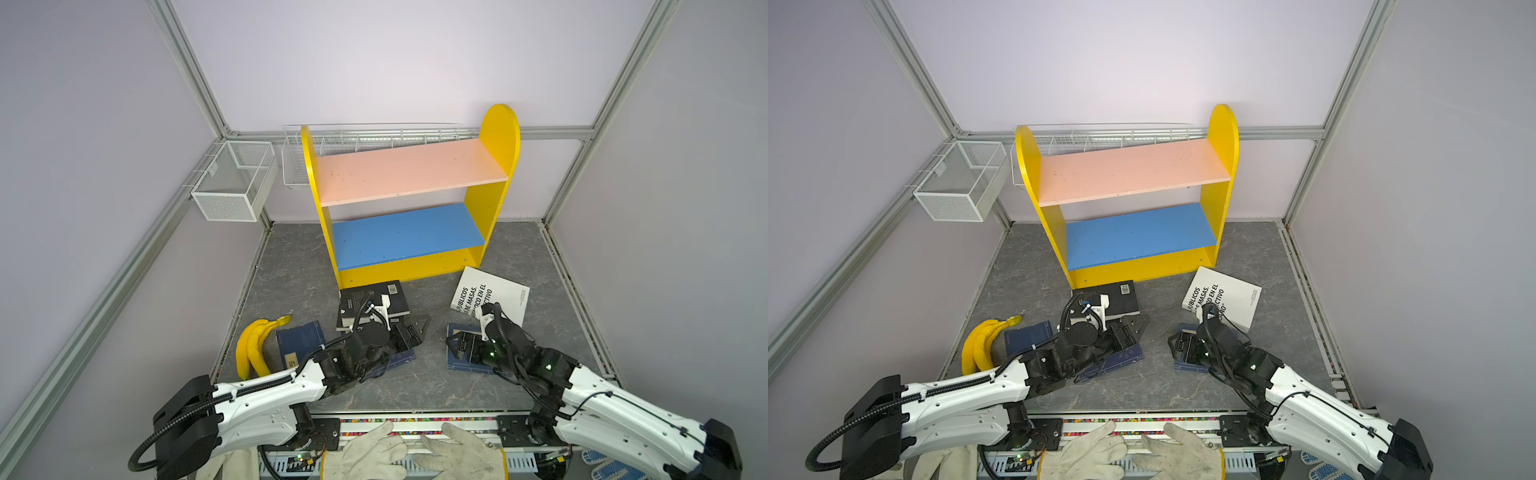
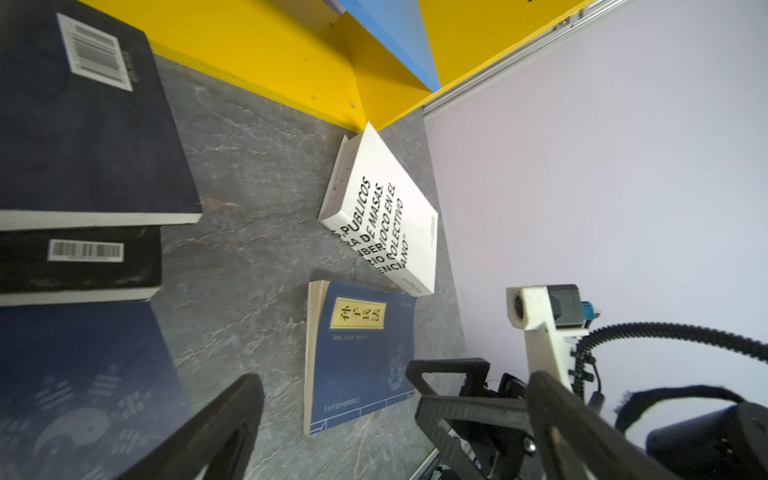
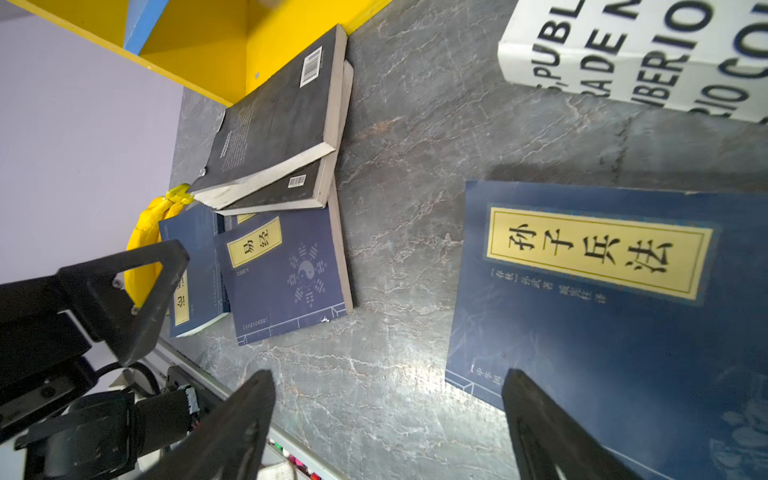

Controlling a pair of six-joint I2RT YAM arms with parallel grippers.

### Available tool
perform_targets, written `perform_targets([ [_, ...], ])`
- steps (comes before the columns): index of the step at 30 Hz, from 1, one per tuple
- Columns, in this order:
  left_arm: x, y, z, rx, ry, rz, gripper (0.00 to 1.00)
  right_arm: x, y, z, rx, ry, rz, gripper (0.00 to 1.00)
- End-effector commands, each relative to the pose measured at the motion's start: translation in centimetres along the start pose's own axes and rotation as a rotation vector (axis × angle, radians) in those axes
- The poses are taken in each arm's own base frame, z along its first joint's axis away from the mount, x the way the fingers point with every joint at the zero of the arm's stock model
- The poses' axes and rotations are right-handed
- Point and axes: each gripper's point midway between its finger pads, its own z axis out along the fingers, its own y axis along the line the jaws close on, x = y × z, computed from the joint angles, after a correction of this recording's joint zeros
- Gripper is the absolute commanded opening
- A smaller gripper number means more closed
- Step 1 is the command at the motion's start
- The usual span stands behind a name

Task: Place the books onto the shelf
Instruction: 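Reach both grippers toward the white book lying near the shelf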

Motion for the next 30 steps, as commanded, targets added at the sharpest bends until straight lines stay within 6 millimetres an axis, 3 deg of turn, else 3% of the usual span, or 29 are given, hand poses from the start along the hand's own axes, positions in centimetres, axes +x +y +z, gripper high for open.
perform_targets([
  [1, -1.0, -3.0, 0.4, 0.121, -0.004, 0.033, 0.96, -1.8, -0.2, -0.5, 0.043, -0.074, -0.013, 0.89],
  [3, -1.2, -3.4, 1.1, 0.099, 0.080, 0.077, 0.89, -3.7, -1.9, -1.5, 0.164, -0.155, -0.018, 0.89],
  [6, -1.1, -5.0, 1.8, 0.086, 0.169, 0.242, 0.88, -7.0, -4.7, -3.5, 0.349, -0.244, -0.031, 0.89],
  [12, -1.5, -6.7, 4.6, 0.041, 0.282, 0.473, 0.89, -11.6, -8.0, -4.7, 0.421, -0.248, -0.023, 0.89],
  [18, -1.5, -4.2, 10.8, 0.041, 0.421, 0.421, 0.80, -14.4, -12.2, -3.9, 0.430, -0.190, 0.116, 0.95],
  [24, 0.8, -1.0, 16.7, 0.007, 0.534, 0.416, 0.79, -14.6, -15.0, -1.6, 0.398, -0.130, 0.182, 1.00],
  [30, 1.8, 1.7, 20.8, -0.021, 0.539, 0.397, 0.79, -13.5, -16.6, 1.4, 0.309, -0.058, 0.262, 0.93],
])
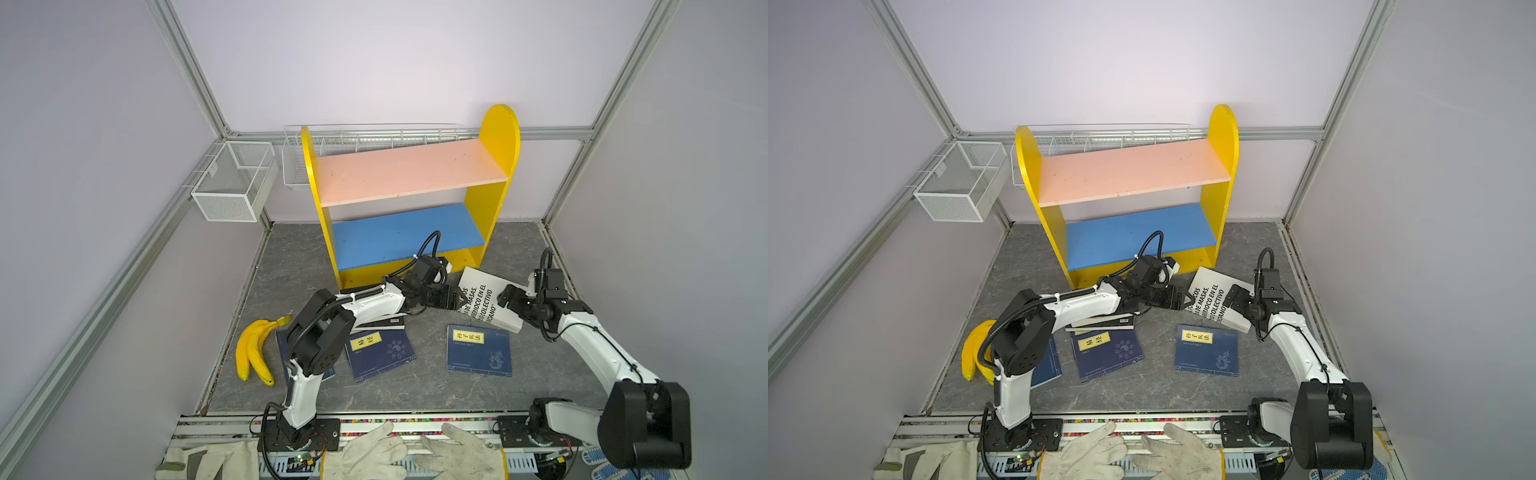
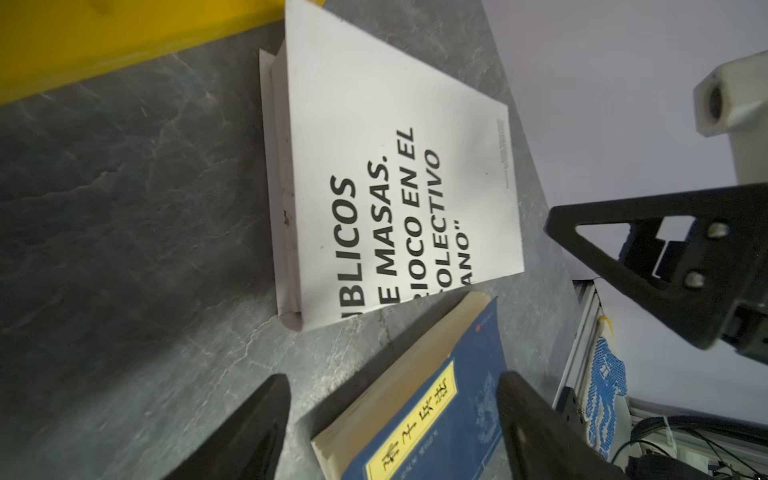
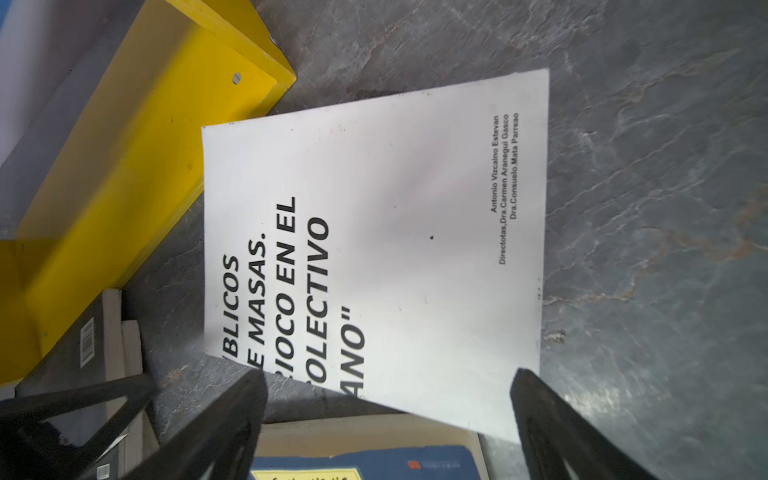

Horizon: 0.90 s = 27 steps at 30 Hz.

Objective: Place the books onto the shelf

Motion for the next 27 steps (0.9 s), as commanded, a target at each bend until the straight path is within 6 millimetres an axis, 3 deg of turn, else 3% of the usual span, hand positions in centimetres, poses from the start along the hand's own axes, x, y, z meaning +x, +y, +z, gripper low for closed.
perform_targets([
  [1, -1.6, -0.5, 1.0, 0.029, -0.027, 0.036, 0.79, 0.7, 0.8, 1.6, -0.086, 0.052, -0.003, 0.92],
  [6, -2.5, 1.0, 2.6, -0.008, -0.050, 0.020, 0.78, 1.2, 0.5, 3.0, -0.081, 0.089, -0.006, 0.87],
  [9, -2.8, 1.3, 3.3, 0.002, -0.061, 0.008, 0.78, 1.5, -0.2, 2.8, -0.054, 0.093, -0.012, 0.85],
  [19, -3.2, 0.7, 4.1, 0.044, -0.061, -0.006, 0.74, 1.3, -4.1, -1.0, 0.156, -0.004, -0.040, 0.89],
  [23, -3.2, 0.3, 4.7, 0.078, -0.049, -0.027, 0.70, 1.7, -4.8, 0.0, 0.154, 0.035, -0.016, 0.88],
  [27, -3.3, 0.0, 4.8, 0.100, -0.048, -0.038, 0.69, 2.1, -3.2, 1.8, 0.040, 0.071, -0.002, 0.84],
])
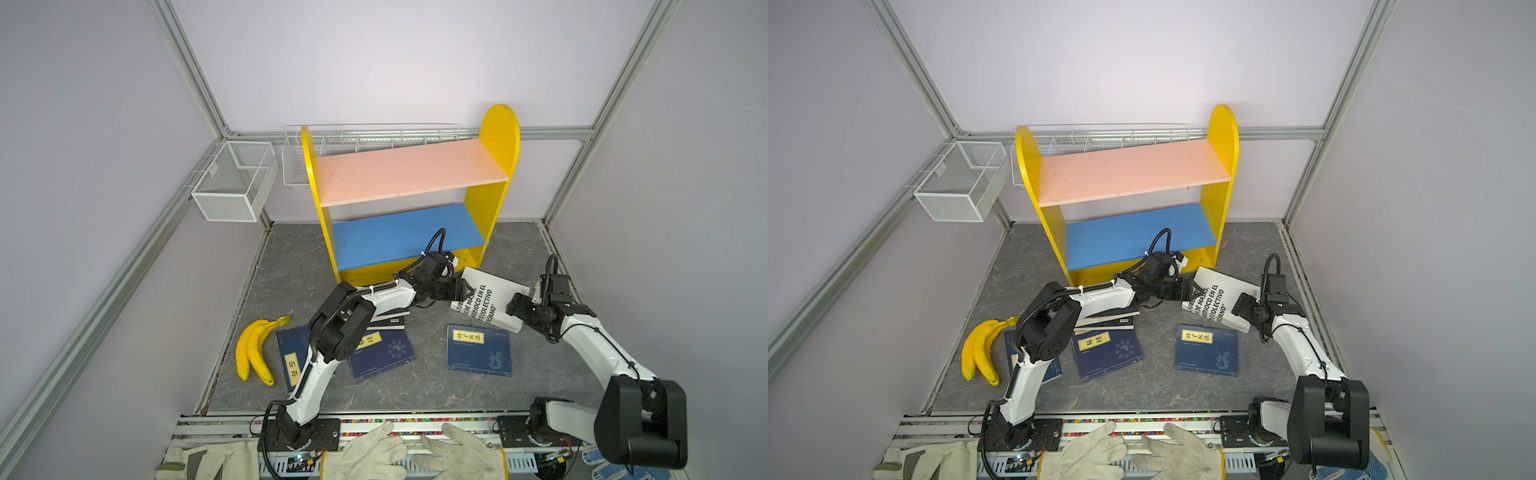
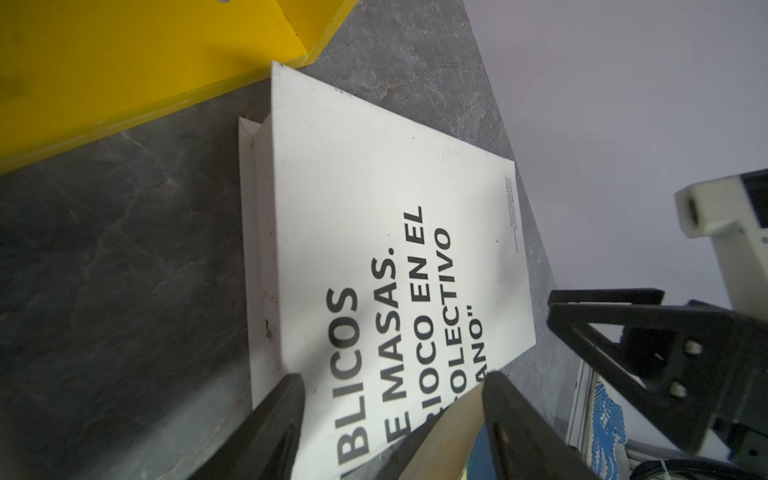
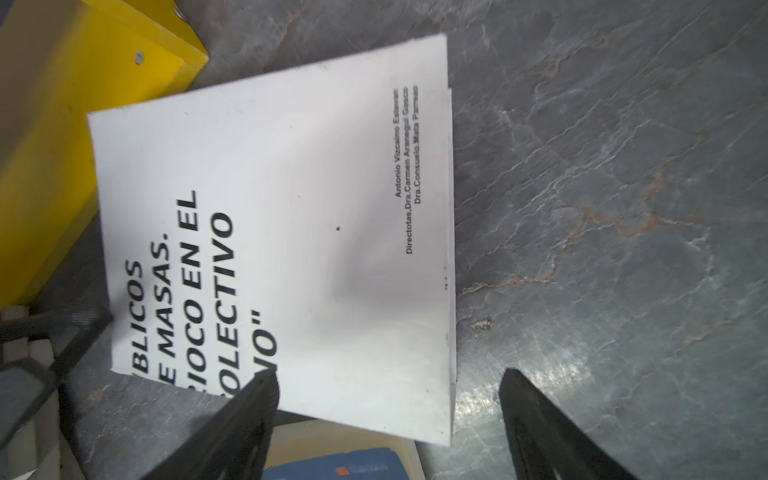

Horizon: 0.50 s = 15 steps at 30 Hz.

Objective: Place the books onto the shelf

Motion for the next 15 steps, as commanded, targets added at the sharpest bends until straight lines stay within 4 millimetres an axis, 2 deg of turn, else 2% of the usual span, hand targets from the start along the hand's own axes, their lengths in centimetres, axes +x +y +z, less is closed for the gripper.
perform_targets([
  [1, -0.3, -0.2, 0.7, 0.033, 0.004, -0.014, 0.68, 1.2, 1.1, 1.5, -0.087, 0.053, -0.001, 0.83],
  [7, -0.2, 0.2, 1.2, 0.025, 0.012, -0.024, 0.61, 1.6, 1.6, 2.5, -0.121, 0.080, 0.011, 0.78],
  [15, -1.3, 1.5, -0.5, -0.107, -0.047, 0.025, 0.72, 1.4, 0.5, 2.9, -0.060, 0.077, 0.007, 0.75],
])
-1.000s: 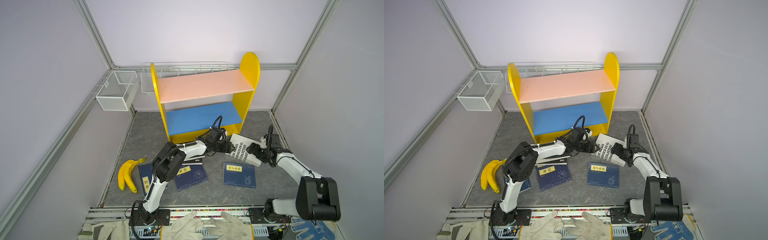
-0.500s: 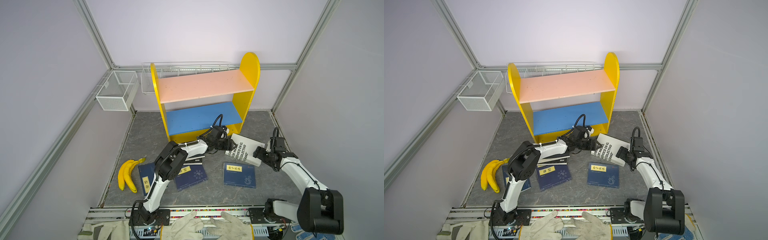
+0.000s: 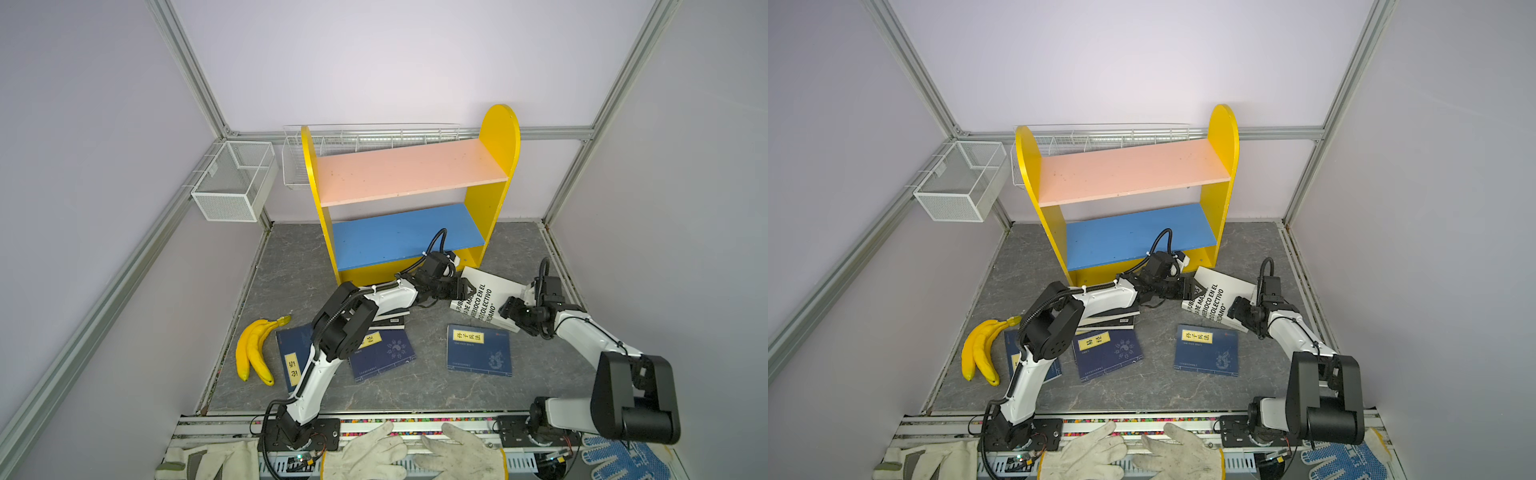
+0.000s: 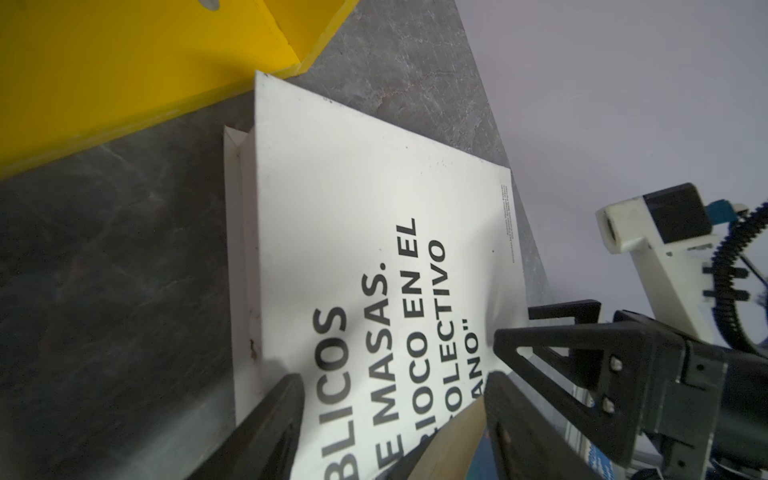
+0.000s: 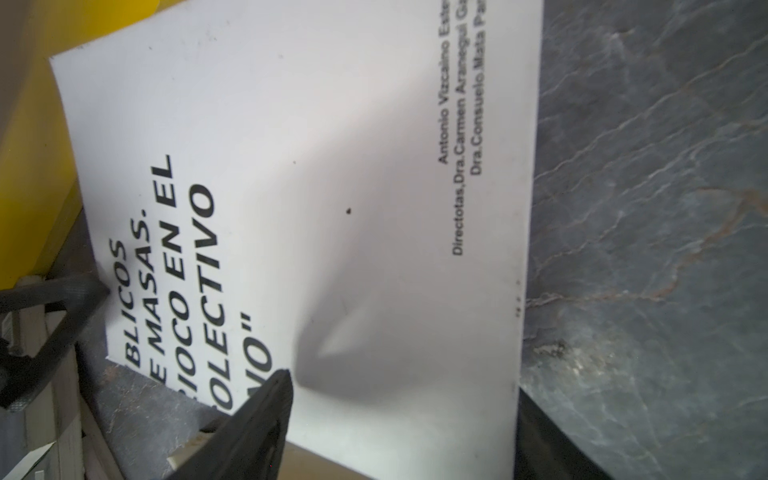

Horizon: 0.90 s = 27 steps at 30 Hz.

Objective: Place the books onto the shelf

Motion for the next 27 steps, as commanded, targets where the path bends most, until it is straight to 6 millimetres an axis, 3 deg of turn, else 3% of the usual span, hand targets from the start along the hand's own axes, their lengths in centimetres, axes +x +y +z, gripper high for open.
perform_targets([
  [1, -0.4, 1.7, -0.7, -0.104, -0.013, 0.019, 0.72, 0.1, -0.5, 0.4, 0.016, 0.002, -0.003, 0.75],
  [10, 0.2, 3.6, -0.2, -0.173, -0.004, 0.001, 0.72, 0.0, -0.8, 0.6, 0.027, 0.001, -0.002, 0.71],
  [20, 0.1, -0.7, 0.9, 0.085, 0.028, -0.074, 0.61, 0.1, -0.4, 1.3, -0.004, 0.019, 0.003, 0.69],
  [27, -0.7, -1.9, 0.1, 0.107, 0.019, -0.072, 0.37, 0.2, -0.3, 1.9, -0.013, 0.030, 0.009, 0.68],
])
